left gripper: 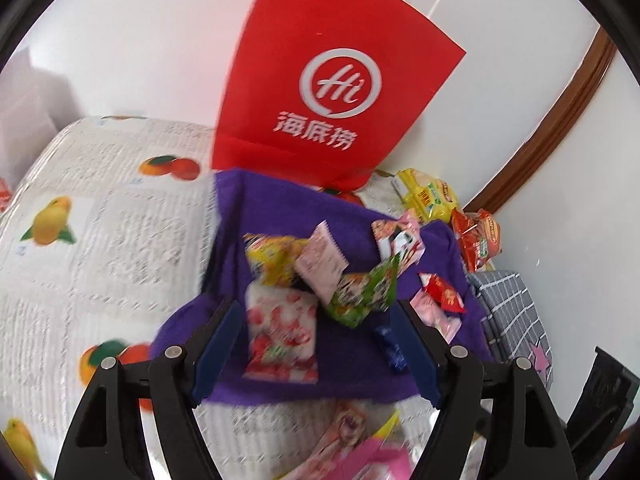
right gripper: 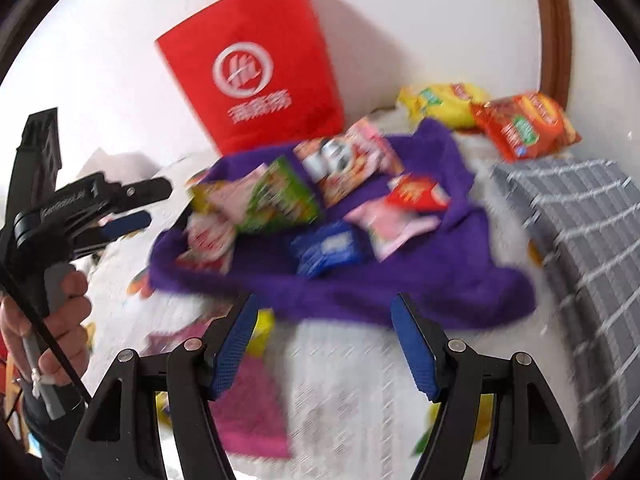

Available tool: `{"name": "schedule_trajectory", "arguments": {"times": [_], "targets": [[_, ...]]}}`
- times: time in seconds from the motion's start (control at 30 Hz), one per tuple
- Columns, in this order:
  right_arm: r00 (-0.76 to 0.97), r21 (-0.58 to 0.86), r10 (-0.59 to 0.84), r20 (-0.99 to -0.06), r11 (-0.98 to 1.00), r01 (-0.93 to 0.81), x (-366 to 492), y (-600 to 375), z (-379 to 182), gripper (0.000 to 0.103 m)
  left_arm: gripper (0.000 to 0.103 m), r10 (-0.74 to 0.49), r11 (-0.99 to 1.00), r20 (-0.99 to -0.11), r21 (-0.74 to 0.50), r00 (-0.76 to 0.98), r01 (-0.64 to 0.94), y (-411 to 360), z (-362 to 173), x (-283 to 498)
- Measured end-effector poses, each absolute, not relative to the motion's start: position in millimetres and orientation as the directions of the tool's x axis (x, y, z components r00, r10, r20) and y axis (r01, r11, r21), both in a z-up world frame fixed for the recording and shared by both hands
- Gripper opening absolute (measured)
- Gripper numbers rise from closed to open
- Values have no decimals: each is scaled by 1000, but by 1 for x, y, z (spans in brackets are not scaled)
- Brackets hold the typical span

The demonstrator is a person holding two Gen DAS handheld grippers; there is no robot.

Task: Organize snacks
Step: 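Grasp the pink candy bag with the right gripper while the left grasps the Lotso wrapper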

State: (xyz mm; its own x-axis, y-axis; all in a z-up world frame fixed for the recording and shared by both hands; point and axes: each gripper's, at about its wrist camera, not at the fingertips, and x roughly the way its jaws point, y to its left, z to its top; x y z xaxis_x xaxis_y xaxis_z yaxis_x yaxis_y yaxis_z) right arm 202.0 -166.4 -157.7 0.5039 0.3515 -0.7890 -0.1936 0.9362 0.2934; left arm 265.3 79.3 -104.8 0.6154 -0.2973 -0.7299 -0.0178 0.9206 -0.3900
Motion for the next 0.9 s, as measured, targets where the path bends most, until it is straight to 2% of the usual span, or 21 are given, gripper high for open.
{"name": "schedule_trajectory", "arguments": {"times": [0.13,0.23,0.27,0.47,0.53,0.6,0.67,0.73,0.9], "targets": [[432,368,453,-780,890,-269,180,-139,-158,70,75,-302,917,-726,-399,617,-21,97,-102,243],[397,404,510,-763,856,-324,170,-119,-159,81,75,-304,915,-720,-403,624,-21,110,-98,227],[392,399,510,-766,854,-333,169,-114,-160,85,75,-302,915,-718,-403,627,-21,114,-96,220],[337,287,396,-854,899,-330,172,-87,-189,85,75,-308,911,-713,-413,629,-22,133,-98,188],[368,258,377,-850,907,-333,169,-85,-192,86,75,-306,912,-718,-409,626,-23,136,-102,178],[402,259,382,-832,909,-327,166,-88,-189,80,75,-303,916,-727,-400,616,-22,138,-107,171],[438,249,380,-815,911,-328,161,-95,-180,66,75,-299,922,-740,-388,603,-19,136,-113,166],[470,236,371,-801,917,-321,154,-103,-172,60,75,-299,926,-746,-377,595,-8,133,-116,163],[495,230,336,-801,937,-264,139,-133,-166,56,75,-316,926,-757,-376,571,14,120,-124,164]]}}
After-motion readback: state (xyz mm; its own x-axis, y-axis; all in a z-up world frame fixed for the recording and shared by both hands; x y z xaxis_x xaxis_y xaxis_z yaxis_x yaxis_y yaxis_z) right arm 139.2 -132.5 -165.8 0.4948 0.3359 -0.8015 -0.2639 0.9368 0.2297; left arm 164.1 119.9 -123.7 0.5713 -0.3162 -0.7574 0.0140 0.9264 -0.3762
